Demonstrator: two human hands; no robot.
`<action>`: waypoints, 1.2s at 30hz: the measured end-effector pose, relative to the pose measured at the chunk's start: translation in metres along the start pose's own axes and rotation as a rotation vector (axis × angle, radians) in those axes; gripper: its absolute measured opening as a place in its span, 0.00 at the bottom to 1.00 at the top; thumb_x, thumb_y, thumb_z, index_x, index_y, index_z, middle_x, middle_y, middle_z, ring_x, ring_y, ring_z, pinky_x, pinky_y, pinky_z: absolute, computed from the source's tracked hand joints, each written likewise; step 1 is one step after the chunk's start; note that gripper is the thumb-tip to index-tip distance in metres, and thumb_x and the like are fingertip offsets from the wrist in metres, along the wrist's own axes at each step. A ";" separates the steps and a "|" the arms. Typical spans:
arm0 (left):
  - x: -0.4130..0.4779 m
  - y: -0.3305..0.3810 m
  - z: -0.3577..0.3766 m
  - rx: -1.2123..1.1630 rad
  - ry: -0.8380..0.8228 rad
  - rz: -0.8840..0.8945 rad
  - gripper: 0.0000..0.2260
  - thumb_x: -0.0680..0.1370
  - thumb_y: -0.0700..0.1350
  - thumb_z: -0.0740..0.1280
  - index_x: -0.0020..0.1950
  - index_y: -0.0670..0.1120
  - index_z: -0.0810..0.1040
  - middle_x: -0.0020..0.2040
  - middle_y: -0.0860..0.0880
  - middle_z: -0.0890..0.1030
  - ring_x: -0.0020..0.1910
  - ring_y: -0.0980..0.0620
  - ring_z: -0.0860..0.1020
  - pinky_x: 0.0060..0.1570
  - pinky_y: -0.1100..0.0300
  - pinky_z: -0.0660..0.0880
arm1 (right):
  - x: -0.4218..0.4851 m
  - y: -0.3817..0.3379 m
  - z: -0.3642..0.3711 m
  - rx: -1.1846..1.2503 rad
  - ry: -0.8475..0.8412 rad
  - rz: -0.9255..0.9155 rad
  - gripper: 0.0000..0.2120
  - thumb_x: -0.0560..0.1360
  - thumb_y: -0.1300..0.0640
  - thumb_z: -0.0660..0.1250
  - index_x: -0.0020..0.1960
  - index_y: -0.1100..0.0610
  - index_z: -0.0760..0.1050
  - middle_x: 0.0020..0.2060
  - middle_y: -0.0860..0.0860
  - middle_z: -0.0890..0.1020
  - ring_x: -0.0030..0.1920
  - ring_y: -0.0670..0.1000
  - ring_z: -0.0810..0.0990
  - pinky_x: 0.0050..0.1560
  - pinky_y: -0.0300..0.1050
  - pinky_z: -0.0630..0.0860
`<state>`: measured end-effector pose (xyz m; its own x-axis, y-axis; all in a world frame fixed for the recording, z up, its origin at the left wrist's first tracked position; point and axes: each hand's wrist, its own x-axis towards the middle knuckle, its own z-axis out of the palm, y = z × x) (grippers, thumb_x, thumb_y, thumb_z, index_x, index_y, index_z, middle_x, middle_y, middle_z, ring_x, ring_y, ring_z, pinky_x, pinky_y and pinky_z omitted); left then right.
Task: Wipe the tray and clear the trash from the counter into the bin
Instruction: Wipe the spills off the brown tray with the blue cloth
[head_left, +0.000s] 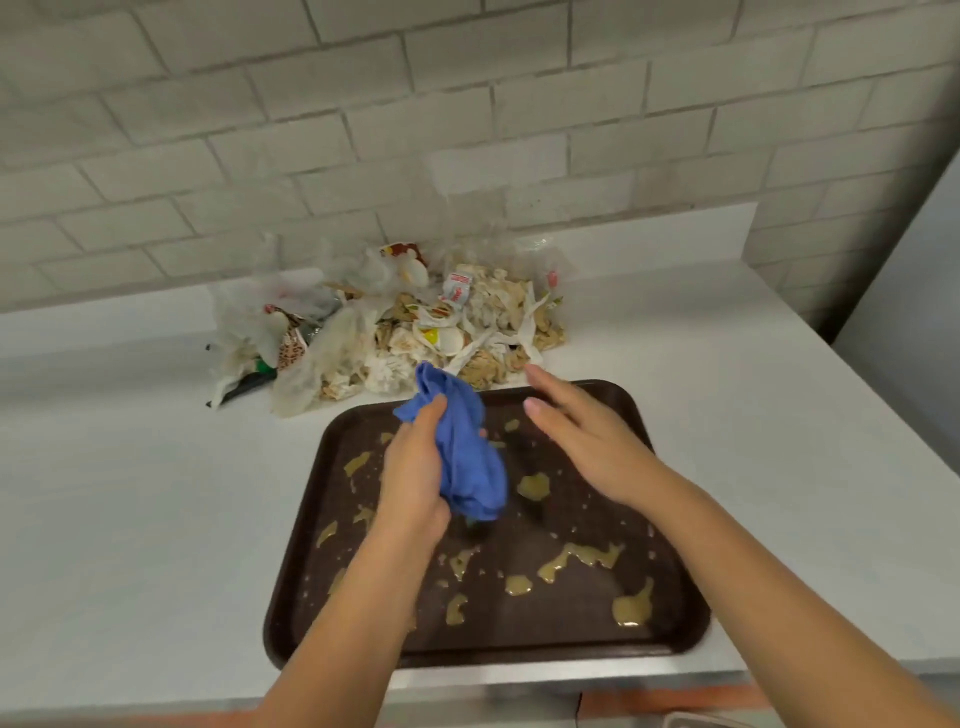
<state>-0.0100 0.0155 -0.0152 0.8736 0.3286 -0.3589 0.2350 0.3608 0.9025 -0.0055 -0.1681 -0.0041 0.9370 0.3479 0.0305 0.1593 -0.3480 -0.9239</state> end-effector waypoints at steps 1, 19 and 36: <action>0.002 0.010 -0.013 0.051 0.011 0.064 0.19 0.77 0.51 0.66 0.63 0.42 0.75 0.52 0.44 0.81 0.49 0.46 0.80 0.50 0.50 0.77 | 0.005 0.009 -0.007 -0.146 0.090 0.004 0.24 0.79 0.45 0.58 0.74 0.47 0.61 0.71 0.42 0.66 0.69 0.41 0.63 0.65 0.32 0.59; 0.106 0.002 -0.107 1.548 -0.013 0.570 0.09 0.78 0.38 0.59 0.47 0.38 0.78 0.50 0.40 0.78 0.54 0.42 0.74 0.55 0.55 0.68 | 0.035 0.110 -0.026 -0.514 0.280 0.329 0.24 0.83 0.51 0.49 0.77 0.54 0.53 0.75 0.51 0.61 0.74 0.54 0.62 0.72 0.49 0.59; 0.127 -0.011 -0.100 1.434 -0.269 0.563 0.19 0.81 0.44 0.58 0.72 0.48 0.66 0.74 0.50 0.62 0.63 0.48 0.73 0.59 0.59 0.69 | 0.033 0.116 -0.033 -0.493 0.304 0.288 0.23 0.82 0.50 0.47 0.76 0.53 0.57 0.72 0.52 0.67 0.71 0.55 0.67 0.69 0.46 0.62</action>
<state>0.0561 0.1403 -0.0944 0.9963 -0.0863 0.0004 -0.0785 -0.9031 0.4221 0.0544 -0.2258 -0.0976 0.9982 -0.0559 -0.0194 -0.0556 -0.7748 -0.6297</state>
